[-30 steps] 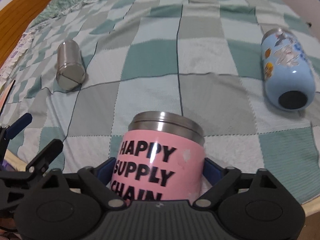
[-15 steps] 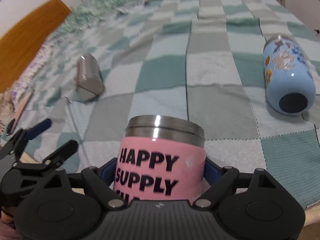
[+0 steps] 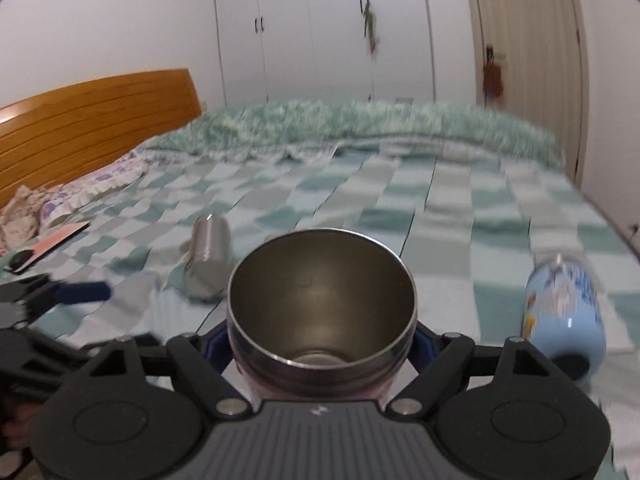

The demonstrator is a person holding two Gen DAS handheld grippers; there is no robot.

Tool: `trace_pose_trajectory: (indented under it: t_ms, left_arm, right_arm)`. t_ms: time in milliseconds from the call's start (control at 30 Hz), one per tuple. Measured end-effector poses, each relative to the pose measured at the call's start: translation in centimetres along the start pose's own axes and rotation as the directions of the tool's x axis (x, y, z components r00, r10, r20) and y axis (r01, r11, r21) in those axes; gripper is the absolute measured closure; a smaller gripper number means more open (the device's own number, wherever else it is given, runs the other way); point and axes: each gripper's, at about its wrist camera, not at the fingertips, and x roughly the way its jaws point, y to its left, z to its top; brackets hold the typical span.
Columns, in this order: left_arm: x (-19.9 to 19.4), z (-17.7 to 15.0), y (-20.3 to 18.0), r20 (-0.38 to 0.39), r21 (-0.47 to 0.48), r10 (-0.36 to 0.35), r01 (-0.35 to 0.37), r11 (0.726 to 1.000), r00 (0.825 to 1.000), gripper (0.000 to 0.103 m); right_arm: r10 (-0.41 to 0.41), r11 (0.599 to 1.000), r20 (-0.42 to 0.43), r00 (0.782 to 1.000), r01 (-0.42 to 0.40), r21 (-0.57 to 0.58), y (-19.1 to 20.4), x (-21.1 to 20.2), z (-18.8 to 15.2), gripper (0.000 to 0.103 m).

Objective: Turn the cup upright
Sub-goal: 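Rotate the pink cup upright with the right tool, opening facing up, then lower the upright pink cup onto the bed and open the right tool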

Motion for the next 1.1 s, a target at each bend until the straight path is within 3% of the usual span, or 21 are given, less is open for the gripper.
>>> trace_pose_trajectory:
  t_ms: [367,733,767,867,1100]
  left_arm:
    - [1.8,-0.4,0.4,-0.010,-0.003,0.034,-0.034,0.999,0.999,0.000]
    - [2.7,-1.1,0.0,-0.011,0.027,-0.005,0.005,1.000,1.000,0.000]
    - [2.7,-1.1,0.0,-0.010,0.029,-0.003,0.004,1.000,1.000,0.000]
    - [2.2,-1.0,-0.4,-0.003,0.038,0.001,-0.001,0.999,1.000,0.000]
    - [0.3,-0.7,-1.7,0.024,0.057,0.013,-0.015,0.998,1.000,0.000]
  right_arm:
    - [-0.069,0.994,0.013,0.998,0.069,-0.080,0.7,5.1,-0.8,0.020]
    - [-0.071,0.983,0.058,0.996,0.080,-0.166,2.0,5.6,-2.6,0.019]
    - [-0.069,0.983,0.052,0.996,0.077,-0.164,2.0,5.5,-2.5,0.019]
    - [-0.045,0.988,0.053,0.998,0.053,-0.146,1.7,5.1,-2.4,0.001]
    - [-0.019,0.992,0.141,0.990,0.037,-0.121,1.5,1.6,-2.8,0.000]
